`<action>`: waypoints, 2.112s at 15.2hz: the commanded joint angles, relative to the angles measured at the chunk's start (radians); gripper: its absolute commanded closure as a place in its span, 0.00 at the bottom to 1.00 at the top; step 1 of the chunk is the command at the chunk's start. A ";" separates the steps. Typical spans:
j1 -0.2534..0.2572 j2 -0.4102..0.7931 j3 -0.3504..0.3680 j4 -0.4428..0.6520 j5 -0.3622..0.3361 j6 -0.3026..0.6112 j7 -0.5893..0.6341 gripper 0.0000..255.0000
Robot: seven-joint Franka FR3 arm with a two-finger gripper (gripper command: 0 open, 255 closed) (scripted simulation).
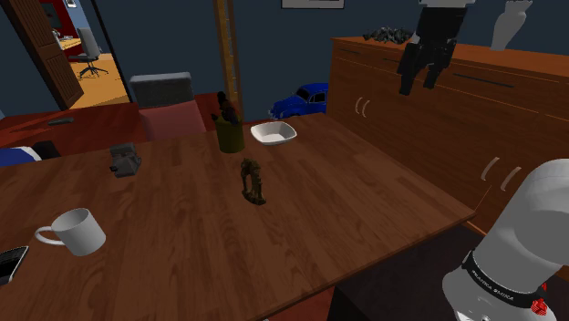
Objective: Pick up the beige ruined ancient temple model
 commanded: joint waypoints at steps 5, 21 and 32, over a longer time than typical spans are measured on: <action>0.018 0.088 0.041 -0.022 0.029 0.112 0.043 0.00; 0.073 0.575 0.192 0.099 0.057 0.490 0.211 0.00; 0.122 0.977 0.251 0.376 -0.033 0.615 0.342 0.00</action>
